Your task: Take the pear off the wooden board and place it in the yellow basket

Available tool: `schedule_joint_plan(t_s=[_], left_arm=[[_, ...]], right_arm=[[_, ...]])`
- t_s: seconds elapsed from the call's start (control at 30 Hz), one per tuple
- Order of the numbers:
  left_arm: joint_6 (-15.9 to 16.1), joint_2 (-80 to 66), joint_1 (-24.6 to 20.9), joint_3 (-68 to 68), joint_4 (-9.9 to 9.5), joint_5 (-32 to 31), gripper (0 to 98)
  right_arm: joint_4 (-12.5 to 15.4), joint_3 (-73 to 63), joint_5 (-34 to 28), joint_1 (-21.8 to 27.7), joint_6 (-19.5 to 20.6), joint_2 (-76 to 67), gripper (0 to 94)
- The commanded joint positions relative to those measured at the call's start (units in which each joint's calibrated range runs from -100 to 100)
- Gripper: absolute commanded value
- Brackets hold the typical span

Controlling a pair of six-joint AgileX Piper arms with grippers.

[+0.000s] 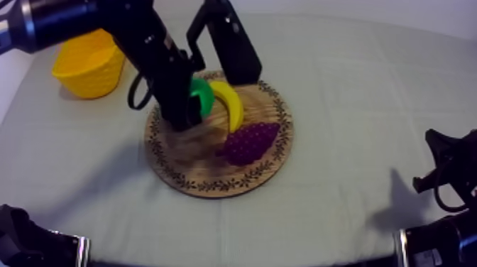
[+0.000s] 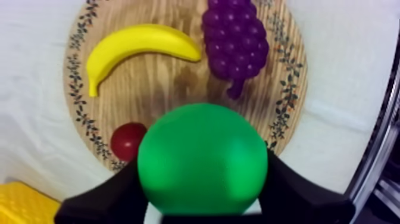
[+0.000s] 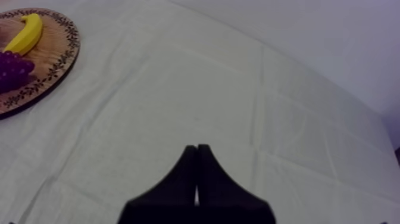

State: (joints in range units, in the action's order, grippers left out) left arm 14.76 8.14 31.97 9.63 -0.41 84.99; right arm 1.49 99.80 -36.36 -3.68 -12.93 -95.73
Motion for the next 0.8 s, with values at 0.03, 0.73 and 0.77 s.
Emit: schedule_joint_plan(t_s=[0.03, 0.73, 0.77], left_arm=[[-2.00, -1.03, -0.35, -2.36, -0.16, 1.41, 43.2], [-19.84, -4.35, -8.32, -8.48, 1.74, 5.80, 44.5], [-19.67, -4.49, -9.26, -9.09, 1.64, 6.14, 44.6]], right_arm=[[0.00, -0.02, -0.02, 0.01, -0.02, -0.03, 0.4], [0.00, -0.02, -0.02, 0.01, 0.00, -0.03, 0.4], [0.00, -0.02, -0.02, 0.01, 0.00, -0.03, 0.4]])
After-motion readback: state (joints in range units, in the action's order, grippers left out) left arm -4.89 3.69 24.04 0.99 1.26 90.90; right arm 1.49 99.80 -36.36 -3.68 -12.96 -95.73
